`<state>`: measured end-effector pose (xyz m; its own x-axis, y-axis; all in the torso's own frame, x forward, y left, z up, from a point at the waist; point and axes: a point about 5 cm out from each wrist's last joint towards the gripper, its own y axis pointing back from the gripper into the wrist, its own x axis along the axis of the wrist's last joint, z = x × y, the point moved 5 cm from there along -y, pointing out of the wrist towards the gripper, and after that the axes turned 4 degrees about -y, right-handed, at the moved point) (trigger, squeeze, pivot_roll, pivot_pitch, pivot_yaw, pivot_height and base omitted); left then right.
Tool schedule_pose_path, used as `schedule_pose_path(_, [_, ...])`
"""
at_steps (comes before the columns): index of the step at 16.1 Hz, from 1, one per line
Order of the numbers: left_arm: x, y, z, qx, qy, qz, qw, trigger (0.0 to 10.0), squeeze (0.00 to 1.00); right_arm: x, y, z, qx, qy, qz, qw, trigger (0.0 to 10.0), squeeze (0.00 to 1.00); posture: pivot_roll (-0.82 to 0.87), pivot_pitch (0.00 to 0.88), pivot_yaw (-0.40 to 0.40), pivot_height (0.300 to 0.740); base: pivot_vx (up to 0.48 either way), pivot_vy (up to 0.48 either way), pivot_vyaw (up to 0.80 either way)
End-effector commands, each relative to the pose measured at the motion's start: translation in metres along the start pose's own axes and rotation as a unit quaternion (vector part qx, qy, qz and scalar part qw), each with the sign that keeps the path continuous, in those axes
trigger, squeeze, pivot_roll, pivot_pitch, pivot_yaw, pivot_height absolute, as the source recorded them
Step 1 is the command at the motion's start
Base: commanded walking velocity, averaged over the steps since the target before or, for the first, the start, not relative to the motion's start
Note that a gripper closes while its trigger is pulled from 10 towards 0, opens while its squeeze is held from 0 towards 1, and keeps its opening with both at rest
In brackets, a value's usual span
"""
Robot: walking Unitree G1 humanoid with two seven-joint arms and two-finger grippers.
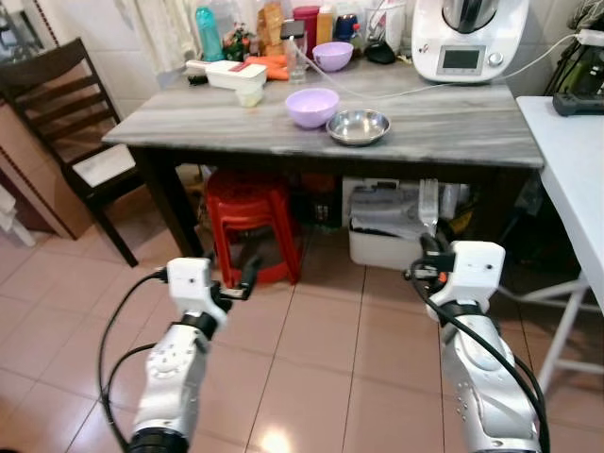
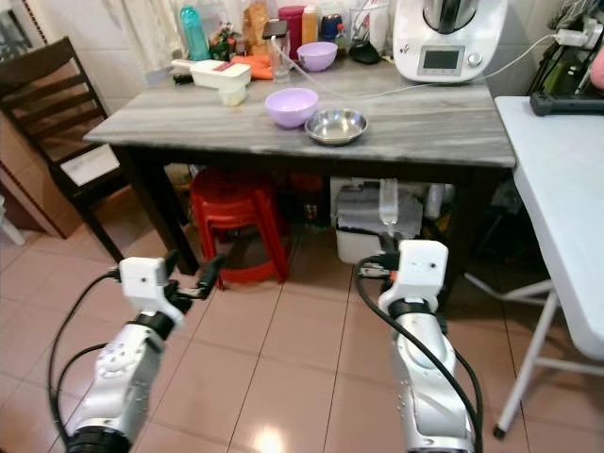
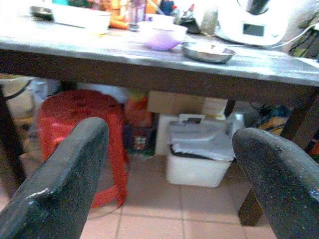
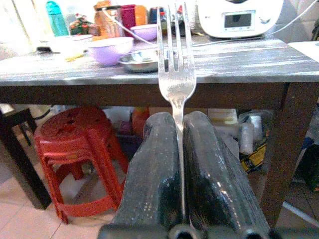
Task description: Setting the table
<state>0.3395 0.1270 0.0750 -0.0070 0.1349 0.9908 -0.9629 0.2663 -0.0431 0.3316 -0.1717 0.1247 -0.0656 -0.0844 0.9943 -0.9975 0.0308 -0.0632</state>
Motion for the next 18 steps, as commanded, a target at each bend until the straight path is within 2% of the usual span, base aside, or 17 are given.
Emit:
schedule_pose_path(1, [0.002, -0.001, 0.004, -0.010, -0.001, 0.000, 1.000, 10.0, 0.00, 0.005, -0.001, 0.003, -0.007, -0.003, 0.007, 1.000, 10.0, 0.00, -0.13, 0.000, 0.081, 0.740, 0.382, 0.000, -0.41])
schedule_pose_path(4, [0.000, -0.001, 0.006, -0.014, 0.001, -0.004, 1.000, 10.0, 0.00, 0.005, -0.002, 0.003, -0.006, -0.002, 0.009, 1.000, 10.0, 0.00, -0.13, 0.000, 0.082, 0.740, 0.390, 0.000, -0.58])
schedule_pose_path(9, [0.001, -0.001, 0.006, -0.013, 0.001, -0.002, 1.000, 10.0, 0.00, 0.006, -0.005, 0.002, -0.005, -0.005, 0.010, 1.000, 10.0, 0.00, -0.13, 0.000, 0.083, 0.740, 0.393, 0.000, -0.19])
schedule_pose_path(11, [0.005, 0.002, 0.001, -0.003, -0.003, 0.002, 1.000, 10.0, 0.00, 0.006, -0.002, 0.004, -0.007, -0.005, 0.010, 1.000, 10.0, 0.00, -0.13, 0.000, 0.085, 0.740, 0.390, 0.000, -0.47])
schedule_pose_path(13, [0.005, 0.010, -0.008, 0.014, -0.017, 0.000, 1.000, 10.0, 0.00, 0.004, 0.004, 0.008, -0.010, 0.000, 0.007, 1.000, 10.0, 0.00, -0.13, 0.000, 0.087, 0.740, 0.381, 0.000, 0.00])
schedule_pose_path(14, [0.001, 0.022, -0.016, 0.025, -0.024, -0.008, 0.999, 10.0, 0.00, -0.001, 0.011, 0.013, -0.015, 0.003, -0.001, 1.000, 10.0, 0.00, -0.13, 0.000, 0.087, 0.740, 0.371, 0.000, 0.00])
schedule_pose_path(16, [-0.007, 0.035, -0.021, 0.032, -0.029, -0.024, 0.999, 10.0, 0.00, -0.006, 0.018, 0.018, -0.020, 0.007, -0.011, 1.000, 10.0, 0.00, -0.13, 0.000, 0.084, 0.740, 0.369, 0.000, 0.00])
schedule_pose_path(18, [-0.009, 0.039, -0.020, 0.034, -0.030, -0.029, 0.999, 10.0, 0.00, -0.008, 0.019, 0.020, -0.019, 0.010, -0.015, 1.000, 10.0, 0.00, -0.13, 0.000, 0.080, 0.740, 0.369, 0.000, -0.28])
